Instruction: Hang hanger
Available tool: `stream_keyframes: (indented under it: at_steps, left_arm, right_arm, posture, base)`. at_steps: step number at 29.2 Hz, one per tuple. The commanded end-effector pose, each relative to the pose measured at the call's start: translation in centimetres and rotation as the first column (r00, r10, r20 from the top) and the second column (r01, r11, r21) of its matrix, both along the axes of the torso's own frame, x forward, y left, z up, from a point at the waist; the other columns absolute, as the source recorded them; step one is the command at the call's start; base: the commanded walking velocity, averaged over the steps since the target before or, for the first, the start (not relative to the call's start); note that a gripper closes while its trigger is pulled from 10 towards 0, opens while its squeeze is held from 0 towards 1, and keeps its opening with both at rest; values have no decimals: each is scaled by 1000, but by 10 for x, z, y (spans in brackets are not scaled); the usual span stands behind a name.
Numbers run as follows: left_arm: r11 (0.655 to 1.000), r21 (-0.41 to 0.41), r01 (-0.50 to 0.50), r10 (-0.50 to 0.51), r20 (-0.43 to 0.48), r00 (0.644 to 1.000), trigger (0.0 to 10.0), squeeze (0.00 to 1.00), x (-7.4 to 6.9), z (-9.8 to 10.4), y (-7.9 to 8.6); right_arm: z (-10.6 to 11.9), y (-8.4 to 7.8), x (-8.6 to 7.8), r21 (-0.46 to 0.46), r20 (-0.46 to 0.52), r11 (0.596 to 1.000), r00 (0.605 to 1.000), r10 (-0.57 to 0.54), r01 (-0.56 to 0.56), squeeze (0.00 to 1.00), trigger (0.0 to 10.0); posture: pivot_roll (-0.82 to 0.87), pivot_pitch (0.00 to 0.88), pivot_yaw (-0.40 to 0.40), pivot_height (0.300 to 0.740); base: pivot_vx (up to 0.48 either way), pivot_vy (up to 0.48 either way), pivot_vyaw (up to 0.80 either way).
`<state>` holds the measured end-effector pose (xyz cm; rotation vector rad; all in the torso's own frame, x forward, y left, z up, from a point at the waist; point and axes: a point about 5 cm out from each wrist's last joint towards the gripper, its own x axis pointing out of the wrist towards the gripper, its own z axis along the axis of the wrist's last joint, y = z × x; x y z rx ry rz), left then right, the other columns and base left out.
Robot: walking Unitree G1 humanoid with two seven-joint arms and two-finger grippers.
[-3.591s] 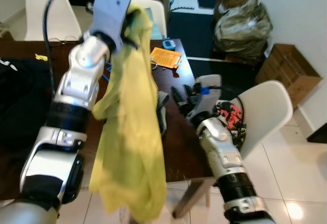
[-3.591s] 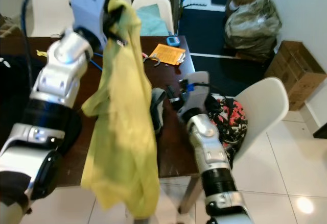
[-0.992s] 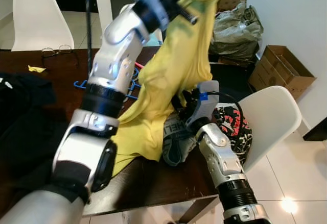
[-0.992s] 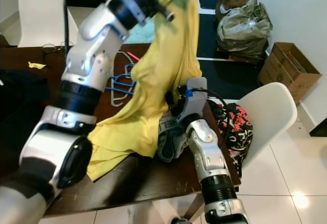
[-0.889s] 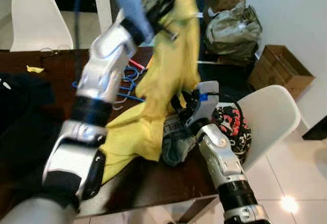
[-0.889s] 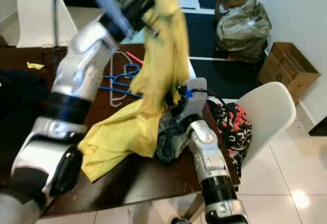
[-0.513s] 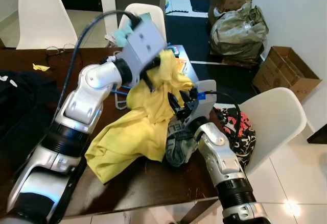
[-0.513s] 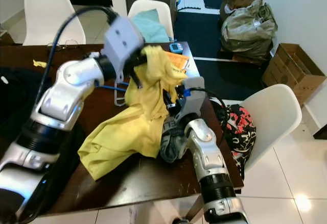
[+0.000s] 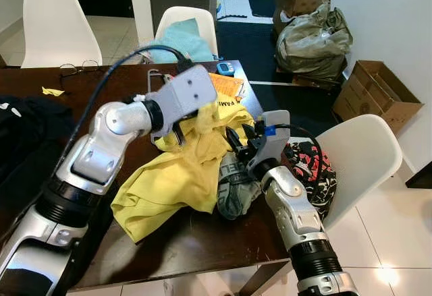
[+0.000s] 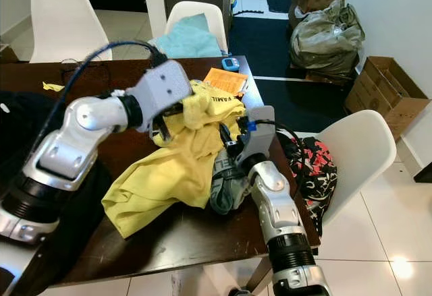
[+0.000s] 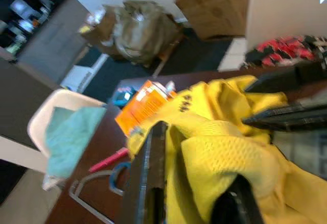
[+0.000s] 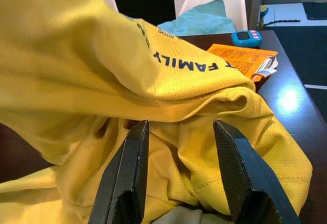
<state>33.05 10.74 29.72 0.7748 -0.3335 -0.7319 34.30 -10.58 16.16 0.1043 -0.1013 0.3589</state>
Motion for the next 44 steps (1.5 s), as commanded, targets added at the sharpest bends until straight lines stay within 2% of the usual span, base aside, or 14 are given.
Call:
stream_keyframes:
  at_steps: [1,6,7,8,9,10,16,20,26,28,33,42,43,44]
  left_arm:
    - [997,-65,50,-50,5,999,10000,1000,-7,12,-7]
    - [991,-96,96,-98,-16,995,10000,1000,-13,16,-11]
    - [973,-89,211,-218,-72,973,10000,1000,-26,15,-19]
    - [973,-89,211,-218,-72,973,10000,1000,-26,15,-19]
    - [942,-56,331,-335,-146,931,10000,1000,-41,10,-24]
    - [917,-21,399,-394,-216,893,10000,0,-52,5,-24]
    - [908,21,418,-399,-257,880,10000,0,-58,4,-17]
    - [961,199,192,-170,-124,978,10000,0,-36,12,8]
    - [922,383,-61,60,15,998,10000,0,-19,17,41]
    - [921,388,-45,66,-39,997,10000,0,-22,16,46]
    - [929,325,174,-50,-356,933,10000,0,-51,1,45]
    - [951,308,23,88,-343,935,10000,0,-36,-1,59]
    - [982,189,-31,84,-283,956,10000,0,-28,11,58]
    - [992,-49,-113,103,-181,978,10000,0,-15,34,55]
  right_arm:
    - [-1,-4,-1,-5,-6,1000,1000,-3,2,0,10000]
    - [-1,-7,0,-10,-9,1000,1000,-9,9,0,10000]
    - [-1,-13,1,-15,-12,1000,1000,-22,22,0,10000]
    - [-1,-13,1,-15,-12,1000,1000,-22,22,0,10000]
    - [-1,-17,2,-20,-15,999,999,-34,33,0,10000]
    - [-1,-21,3,-26,-16,999,999,-43,42,0,10000]
    - [-1,-26,3,-32,-15,998,999,-52,52,0,10000]
    - [-1,-27,4,-37,-15,998,998,-53,53,0,10000]
    - [-1,-26,4,-40,-15,998,999,-43,42,0,10000]
    - [-1,-26,4,-40,-17,998,999,-40,39,0,10000]
    - [-1,-26,4,-41,-20,999,999,-34,33,0,10000]
    - [-2,-27,4,-65,-27,998,999,-28,27,0,10000]
    - [-3,-28,3,-74,-29,997,999,-32,29,0,10000]
    - [-3,-29,3,-70,-26,997,999,-40,38,0,10000]
  posture:
    - [3,121,-23,740]
    - [3,118,-23,740]
    - [2,113,-22,740]
    - [2,113,-22,740]
    - [3,108,-22,740]
    - [0,105,-20,740]
    - [2,101,-23,740]
    - [3,93,-27,740]
    - [5,95,-31,740]
    - [8,97,-31,740]
    - [6,103,-29,740]
    - [0,114,-29,740]
    - [0,116,-30,740]
    - [3,118,-31,740]
  base:
    - [0,0,0]
    - [0,0,0]
    - [0,0,0]
    - [0,0,0]
    - [0,0,0]
    - [0,0,0]
    - [0,0,0]
    - [0,0,0]
    - [0,0,0]
    - [0,0,0]
    - [0,0,0]
    - [0,0,0]
    - [0,0,0]
    - [0,0,0]
